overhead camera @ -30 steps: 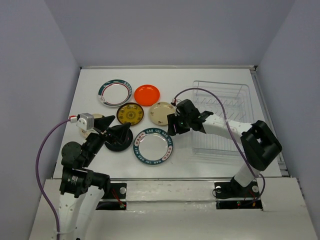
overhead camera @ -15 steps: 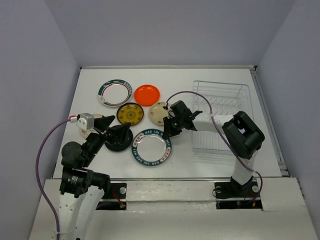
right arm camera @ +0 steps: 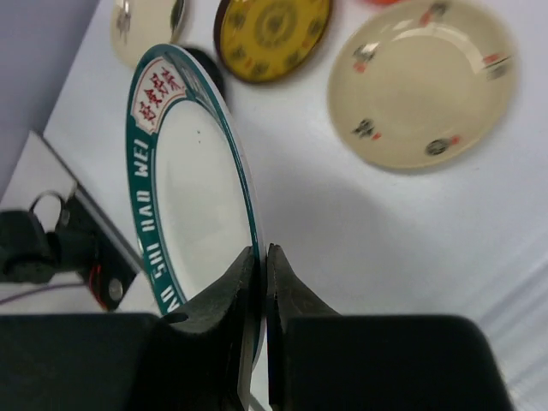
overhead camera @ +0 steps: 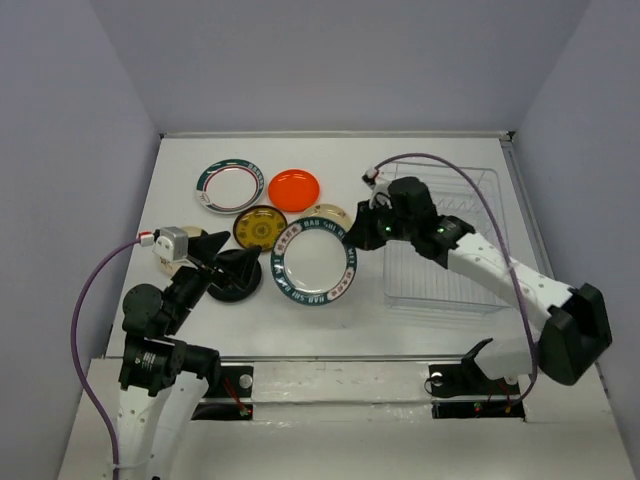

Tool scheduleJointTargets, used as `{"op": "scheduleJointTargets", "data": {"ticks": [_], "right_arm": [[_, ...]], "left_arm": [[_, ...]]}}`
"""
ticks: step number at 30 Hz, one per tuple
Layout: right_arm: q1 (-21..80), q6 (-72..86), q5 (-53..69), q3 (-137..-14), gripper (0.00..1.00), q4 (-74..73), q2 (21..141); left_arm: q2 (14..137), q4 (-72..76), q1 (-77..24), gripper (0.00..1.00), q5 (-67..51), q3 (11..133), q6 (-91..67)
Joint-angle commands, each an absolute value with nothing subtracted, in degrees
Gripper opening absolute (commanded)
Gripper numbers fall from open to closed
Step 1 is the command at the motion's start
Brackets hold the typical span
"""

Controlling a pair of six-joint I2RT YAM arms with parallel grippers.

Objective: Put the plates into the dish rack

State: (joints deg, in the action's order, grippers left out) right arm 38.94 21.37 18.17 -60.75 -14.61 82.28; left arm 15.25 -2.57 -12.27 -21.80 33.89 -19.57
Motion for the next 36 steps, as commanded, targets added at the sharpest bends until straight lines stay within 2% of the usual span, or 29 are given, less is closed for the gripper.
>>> {"op": "scheduleJointTargets", "data": {"ticks": [1,3,4,6,13,17,26,36], "right_arm": [[29.38,20.39,8.02,-65.65,0.07,-19.31,69.45],[24.72,18.9,-1.1,-67.31,0.07,-22.13,65.66],[23.74,18.03,-11.76,-69.67,0.07,-25.19,64.96],[22.07,14.86,-22.54,-72.58,0.07,-28.55,65.21],[10.21,8.53,-45.23,-78.84,0.07,-31.82,67.67],[5.2,6.6,-48.34,-78.14,0.07,-30.51,69.26],[3.87,-4.47,-54.31,-72.08,0.07,-20.4,67.59],[3.87,-4.31,-47.47,-64.43,0.07,-19.34,68.2]], "left_arm": [[14.33,-0.88,-12.57,0.99,-22.24,35.51,-19.34],[14.15,-0.97,-13.09,0.99,-21.97,35.59,-19.34],[14.06,-0.97,-13.36,0.99,-21.97,35.6,-19.34],[13.89,-0.97,-14.15,0.99,-21.53,35.51,-19.34],[13.01,-1.93,-18.45,0.99,-19.6,35.95,-19.07],[12.92,-2.63,-22.05,0.99,-17.93,36.21,-18.81],[10.38,-3.87,-28.73,0.99,-14.77,36.65,-18.19],[8.7,-4.75,-31.9,0.99,-12.66,37.0,-17.67]]}}
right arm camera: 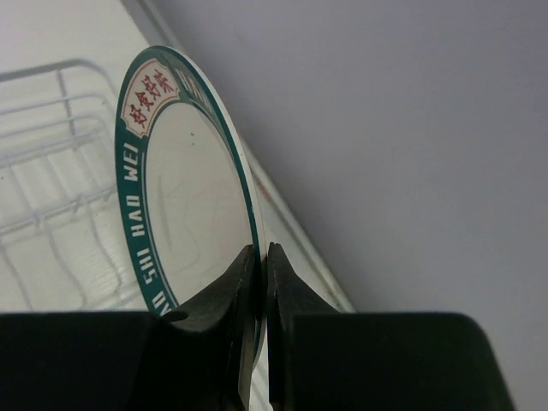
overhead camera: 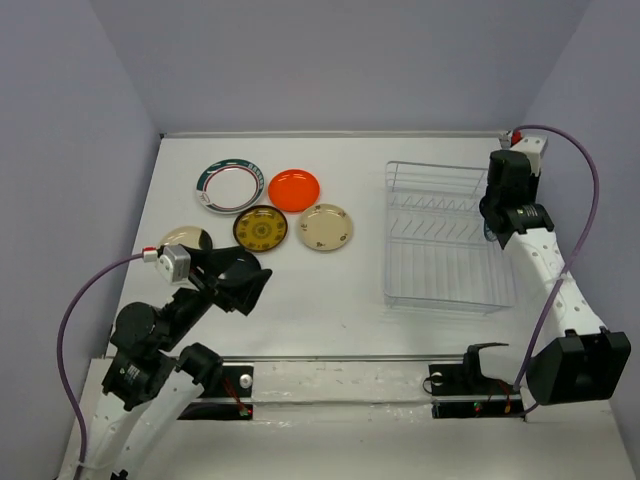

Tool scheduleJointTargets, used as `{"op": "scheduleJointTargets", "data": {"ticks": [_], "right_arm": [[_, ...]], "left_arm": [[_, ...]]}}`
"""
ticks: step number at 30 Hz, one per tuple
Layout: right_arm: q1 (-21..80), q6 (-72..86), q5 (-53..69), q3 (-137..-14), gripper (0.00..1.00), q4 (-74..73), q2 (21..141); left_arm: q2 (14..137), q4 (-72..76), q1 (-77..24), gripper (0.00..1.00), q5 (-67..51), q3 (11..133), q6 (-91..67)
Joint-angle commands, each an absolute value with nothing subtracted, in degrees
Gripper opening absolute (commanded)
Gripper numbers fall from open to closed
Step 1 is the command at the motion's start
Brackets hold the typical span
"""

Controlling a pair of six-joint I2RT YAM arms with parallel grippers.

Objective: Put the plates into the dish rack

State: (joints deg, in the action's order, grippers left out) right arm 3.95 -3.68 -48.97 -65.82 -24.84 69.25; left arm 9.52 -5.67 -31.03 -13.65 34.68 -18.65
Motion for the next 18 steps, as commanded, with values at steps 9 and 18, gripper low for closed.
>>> {"op": "scheduleJointTargets", "data": {"ticks": [9,18], "right_arm": [[3.87,-0.53,-39.2,-59.51,0.07,-19.51,68.99],[3.87,3.43,-37.7,-62.31,0.57,-23.27,71.01]], "left_arm": [[8.61,-4.92,-32.08,0.99,-12.39,37.0,-17.67],[9.67,-4.92,-31.64,0.99,-11.87,36.91,-17.93]]}}
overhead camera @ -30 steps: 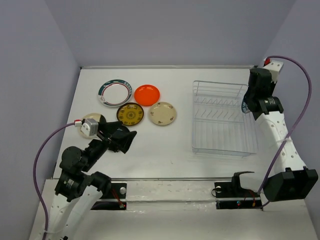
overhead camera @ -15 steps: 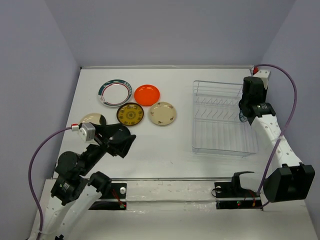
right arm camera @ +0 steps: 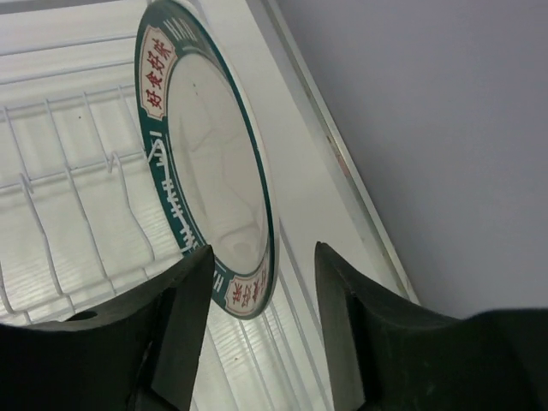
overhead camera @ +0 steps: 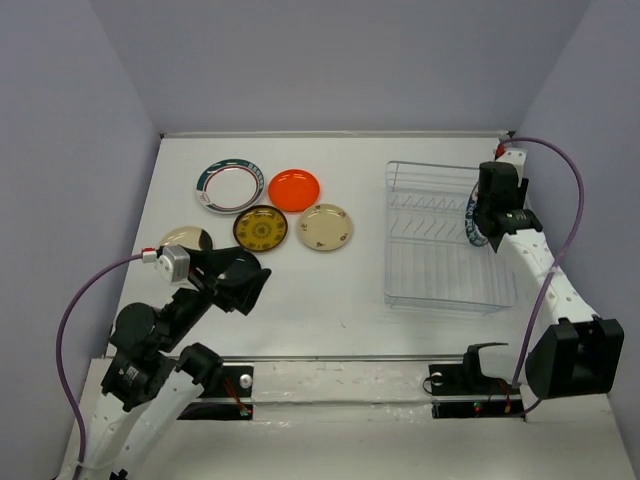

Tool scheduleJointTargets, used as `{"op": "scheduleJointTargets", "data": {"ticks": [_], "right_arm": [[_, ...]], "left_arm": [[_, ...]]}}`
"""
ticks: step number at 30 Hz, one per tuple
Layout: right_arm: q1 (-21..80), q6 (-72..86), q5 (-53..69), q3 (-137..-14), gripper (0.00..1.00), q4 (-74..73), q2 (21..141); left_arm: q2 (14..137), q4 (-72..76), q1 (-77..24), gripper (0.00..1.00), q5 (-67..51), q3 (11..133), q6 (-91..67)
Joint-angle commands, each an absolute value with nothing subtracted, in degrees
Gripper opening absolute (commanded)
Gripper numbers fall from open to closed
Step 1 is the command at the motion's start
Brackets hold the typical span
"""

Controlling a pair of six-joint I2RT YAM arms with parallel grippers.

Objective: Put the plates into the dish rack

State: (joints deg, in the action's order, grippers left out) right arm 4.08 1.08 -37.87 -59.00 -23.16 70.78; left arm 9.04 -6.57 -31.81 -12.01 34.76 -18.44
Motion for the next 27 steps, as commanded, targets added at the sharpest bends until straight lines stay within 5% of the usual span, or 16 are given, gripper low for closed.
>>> {"op": "scheduleJointTargets", "data": {"ticks": [1,5,12,14,19,21,27], "right_arm": [[3.87,3.69,-37.88,-63.27,0.61,-23.99,70.93],[5.79,7.19,-36.4,-69.42,0.8,-28.64,68.48],[22.91,18.71,-27.35,-70.58,0.83,-26.91,66.61],[31.0,22.13,-25.15,-69.09,0.78,-21.64,68.89],[46.02,33.03,-15.22,-69.7,0.38,-6.9,82.05],[49.1,37.15,-10.84,-70.31,0.31,-2.4,86.64],[57.47,44.1,-4.85,-76.72,0.59,6.48,104.48]], "left_arm": [[9.93,-4.92,-31.47,0.99,-11.87,36.91,-17.93],[10.19,-4.92,-30.85,0.99,-10.64,37.0,-18.72],[10.99,-6.41,-29.09,0.99,-3.27,37.44,-19.95],[12.03,-8.16,-28.57,0.99,-0.63,37.79,-20.39],[13.53,-12.03,-26.72,0.99,10.45,39.11,-21.71],[13.62,-12.92,-26.28,0.99,14.04,39.55,-22.15],[13.97,-14.94,-24.96,0.99,18.89,40.6,-22.76]]}}
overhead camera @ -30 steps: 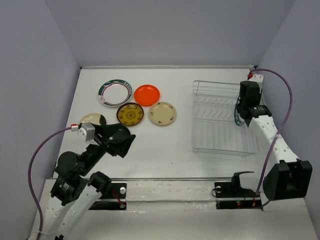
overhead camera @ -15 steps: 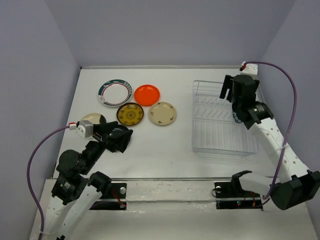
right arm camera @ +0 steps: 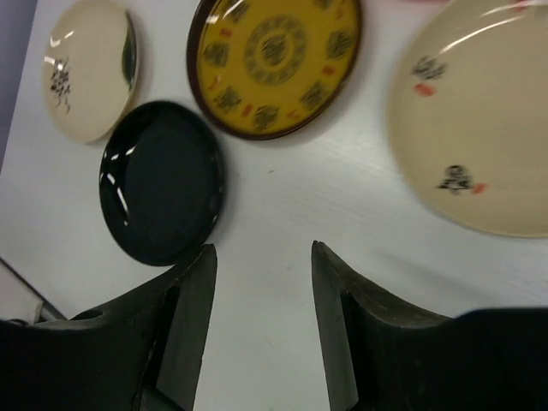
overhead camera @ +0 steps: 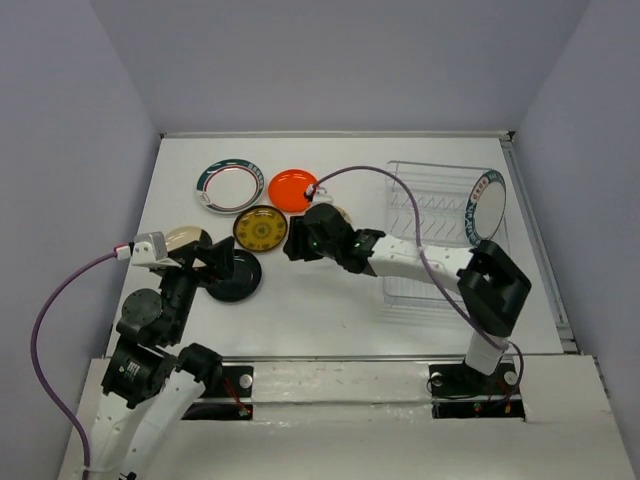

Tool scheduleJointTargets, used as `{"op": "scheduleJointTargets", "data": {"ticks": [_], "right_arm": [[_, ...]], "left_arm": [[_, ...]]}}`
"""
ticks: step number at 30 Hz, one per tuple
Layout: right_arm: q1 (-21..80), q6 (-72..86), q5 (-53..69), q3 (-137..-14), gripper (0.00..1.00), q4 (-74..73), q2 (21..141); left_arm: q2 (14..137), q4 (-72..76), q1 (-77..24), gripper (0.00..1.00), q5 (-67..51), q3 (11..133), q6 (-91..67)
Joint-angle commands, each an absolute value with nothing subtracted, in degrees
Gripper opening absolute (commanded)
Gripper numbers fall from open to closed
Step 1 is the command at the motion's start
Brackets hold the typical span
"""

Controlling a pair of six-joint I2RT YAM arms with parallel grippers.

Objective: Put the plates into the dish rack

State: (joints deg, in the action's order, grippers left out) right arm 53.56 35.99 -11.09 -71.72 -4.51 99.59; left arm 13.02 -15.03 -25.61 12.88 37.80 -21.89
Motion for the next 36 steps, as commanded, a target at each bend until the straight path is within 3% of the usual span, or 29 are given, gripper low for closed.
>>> {"op": "scheduleJointTargets", "data": {"ticks": [1,6,17,20,21,22,23,26,31,36], "right_arm": [[58.0,45.08,-3.96,-77.42,0.6,6.68,108.24],[59.15,51.05,-1.06,-80.33,0.57,10.37,117.22],[59.15,57.3,-2.72,-82.44,0.36,13.62,126.47],[59.15,59.32,-3.16,-82.53,0.27,14.06,127.88],[59.15,59.67,-3.25,-82.44,0.21,14.24,128.32],[59.15,60.37,-3.77,-81.48,0.09,14.41,127.8],[59.15,60.64,-4.39,-80.6,0.07,14.5,127.79],[59.15,59.33,-6.5,-75.08,0.07,15.03,122.98],[59.68,50.55,-13.95,-64.61,0.07,11.18,101.94],[53.38,38.62,-32.73,-61.08,0.07,-8.84,79.75]], "left_arm": [[14.06,-15.29,-24.79,0.99,19.33,40.69,-22.94],[14.06,-15.64,-24.52,0.99,20.13,40.69,-23.2],[14.24,-14.59,-24.61,0.99,17.14,40.25,-22.59],[14.15,-14.59,-24.61,0.99,16.88,40.25,-22.59],[14.15,-14.59,-24.52,0.99,16.88,40.25,-22.59],[14.15,-14.5,-24.61,0.99,16.88,40.25,-22.59],[14.06,-14.59,-24.61,0.99,16.79,40.25,-22.59],[13.8,-14.41,-24.61,0.99,16.52,40.25,-22.59],[13.1,-14.24,-24.79,0.99,16.0,40.17,-22.5],[12.04,-13.71,-25.22,0.99,15.03,39.9,-22.33]]}}
